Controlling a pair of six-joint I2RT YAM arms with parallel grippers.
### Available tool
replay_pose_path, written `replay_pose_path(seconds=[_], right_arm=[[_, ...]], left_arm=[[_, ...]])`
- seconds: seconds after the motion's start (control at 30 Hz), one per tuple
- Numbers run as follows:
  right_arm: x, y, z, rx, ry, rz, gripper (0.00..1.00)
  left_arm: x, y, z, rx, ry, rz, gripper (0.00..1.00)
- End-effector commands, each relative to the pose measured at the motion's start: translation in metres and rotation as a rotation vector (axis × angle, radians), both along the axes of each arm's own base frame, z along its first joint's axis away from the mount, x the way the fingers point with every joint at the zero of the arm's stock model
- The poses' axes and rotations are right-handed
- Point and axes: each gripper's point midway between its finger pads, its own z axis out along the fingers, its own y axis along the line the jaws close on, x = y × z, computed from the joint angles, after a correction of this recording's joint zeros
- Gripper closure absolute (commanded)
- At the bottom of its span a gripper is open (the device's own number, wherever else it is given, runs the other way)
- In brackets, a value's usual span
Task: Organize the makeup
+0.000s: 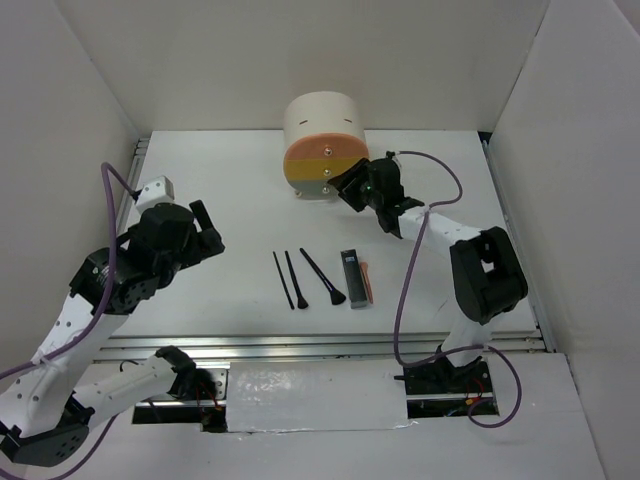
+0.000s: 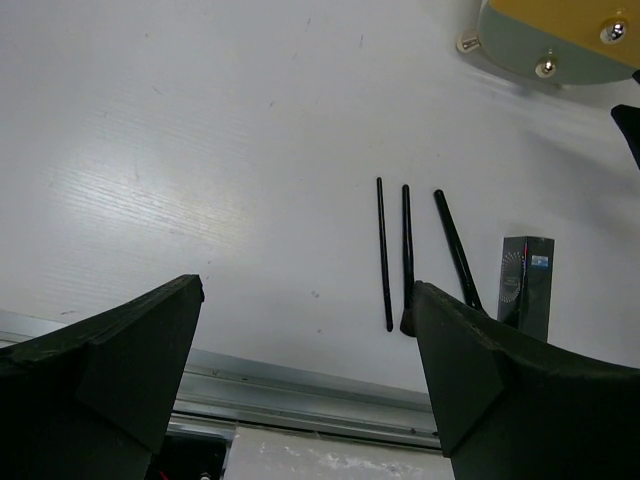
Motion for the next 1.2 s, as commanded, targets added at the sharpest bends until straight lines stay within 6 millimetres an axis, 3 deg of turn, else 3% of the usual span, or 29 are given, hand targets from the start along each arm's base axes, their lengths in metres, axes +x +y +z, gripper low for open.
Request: replay_pose_path(seconds=[0.0, 0.03, 0.17, 0.2, 0.37, 0.8, 1.17], right_arm=[[0.021, -0.001, 0.031, 0.126, -0.188, 0.077, 0.39], [0.025, 0.001, 0.039, 0.154, -0.220, 0.115, 0.39], [0.038, 0.011, 0.033, 0.178, -0.239, 0.187, 0.39], [0.043, 0.011, 0.023, 0.174, -0.213, 0.185, 0.39], [0.058, 0.017, 0.007, 0.184, -0.166, 0.198, 0.40], [0.060, 0.028, 0.020, 0.267, -0.248, 0.251, 0.43], [0.073, 0.032, 0.001, 0.267, -0.187, 0.234, 0.70]], left_arm=[[0.004, -0.005, 0.001, -0.004, -0.005, -0.028, 0.01], [0.004, -0.006, 0.000, -0.005, -0.002, -0.032, 0.00], [0.000, -0.007, -0.004, -0.009, 0.015, -0.042, 0.01], [0.000, -0.007, -0.005, -0.009, 0.019, -0.040, 0.00], [-0.003, -0.008, -0.006, -0.014, 0.025, -0.048, 0.01], [-0.002, -0.009, -0.012, -0.009, 0.039, -0.051, 0.01], [0.004, -0.012, -0.014, 0.013, 0.045, -0.065, 0.00]])
